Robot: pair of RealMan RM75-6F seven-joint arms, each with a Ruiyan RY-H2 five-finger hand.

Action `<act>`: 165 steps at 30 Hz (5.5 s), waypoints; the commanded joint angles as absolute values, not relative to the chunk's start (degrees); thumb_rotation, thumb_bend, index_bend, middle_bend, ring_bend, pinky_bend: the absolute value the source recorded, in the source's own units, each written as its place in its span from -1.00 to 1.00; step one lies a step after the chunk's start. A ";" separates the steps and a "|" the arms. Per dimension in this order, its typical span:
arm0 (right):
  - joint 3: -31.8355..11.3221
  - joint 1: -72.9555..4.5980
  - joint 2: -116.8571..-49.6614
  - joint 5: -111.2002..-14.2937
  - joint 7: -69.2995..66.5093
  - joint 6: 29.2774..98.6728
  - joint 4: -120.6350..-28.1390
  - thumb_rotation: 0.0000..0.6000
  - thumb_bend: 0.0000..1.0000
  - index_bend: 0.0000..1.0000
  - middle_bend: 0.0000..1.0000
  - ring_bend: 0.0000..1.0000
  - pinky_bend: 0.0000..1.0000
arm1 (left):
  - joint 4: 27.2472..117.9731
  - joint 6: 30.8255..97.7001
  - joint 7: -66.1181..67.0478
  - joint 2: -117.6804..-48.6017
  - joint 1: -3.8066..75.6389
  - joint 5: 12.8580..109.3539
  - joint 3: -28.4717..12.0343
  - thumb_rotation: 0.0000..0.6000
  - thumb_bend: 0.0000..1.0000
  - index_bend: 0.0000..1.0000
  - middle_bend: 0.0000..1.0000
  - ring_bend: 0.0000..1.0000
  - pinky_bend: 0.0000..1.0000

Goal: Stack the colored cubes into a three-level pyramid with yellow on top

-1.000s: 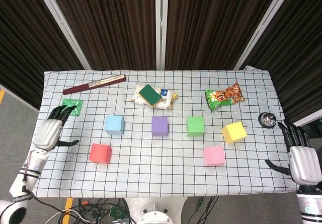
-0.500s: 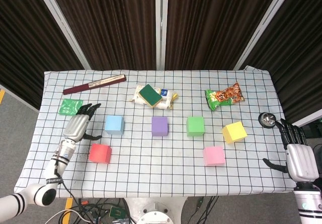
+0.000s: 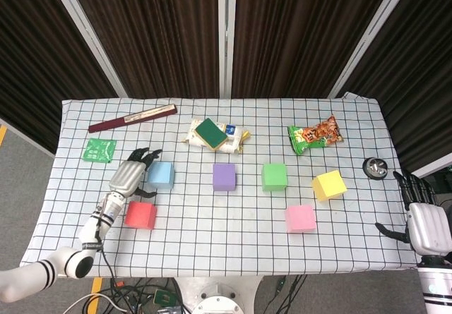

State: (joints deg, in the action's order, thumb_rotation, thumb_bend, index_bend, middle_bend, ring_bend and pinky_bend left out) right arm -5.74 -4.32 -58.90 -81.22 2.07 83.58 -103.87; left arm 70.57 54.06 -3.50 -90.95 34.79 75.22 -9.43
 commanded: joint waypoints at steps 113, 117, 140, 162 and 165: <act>-6.11 -3.09 -61.03 -78.86 -2.75 83.06 -98.17 1.00 -1.00 -1.00 -1.00 -1.00 -1.00 | 64.36 52.74 10.29 -109.39 45.55 61.90 -15.62 1.00 -0.78 -0.84 -0.39 -0.82 -0.96; -6.17 -3.06 -61.04 -78.84 -2.72 83.13 -98.16 1.00 -1.00 -1.00 -1.00 -1.00 -1.00 | 64.60 52.54 9.60 -109.09 45.54 62.35 -15.53 1.00 -0.81 -0.85 -0.47 -0.82 -0.96; -9.85 -11.59 -58.02 -79.91 3.15 75.07 -99.38 1.00 -1.00 -1.00 -1.00 -1.00 -1.00 | 88.00 66.68 9.33 -81.09 32.11 68.63 -11.54 1.00 -0.92 -0.86 -0.76 -1.00 -0.92; -13.80 -32.27 -70.54 -72.00 2.44 51.79 -88.94 1.00 -1.00 -1.00 -0.84 -1.00 -1.00 | 82.87 83.89 -13.80 -69.78 12.78 81.20 -2.32 1.00 -1.00 -0.82 -0.66 -1.00 -0.88; -13.24 -34.22 -71.48 -69.47 5.87 49.16 -89.63 1.00 -1.00 -1.00 -0.85 -1.00 -1.00 | 81.67 84.91 -16.55 -69.90 11.45 83.19 -1.09 1.00 -1.00 -0.81 -0.65 -1.00 -0.89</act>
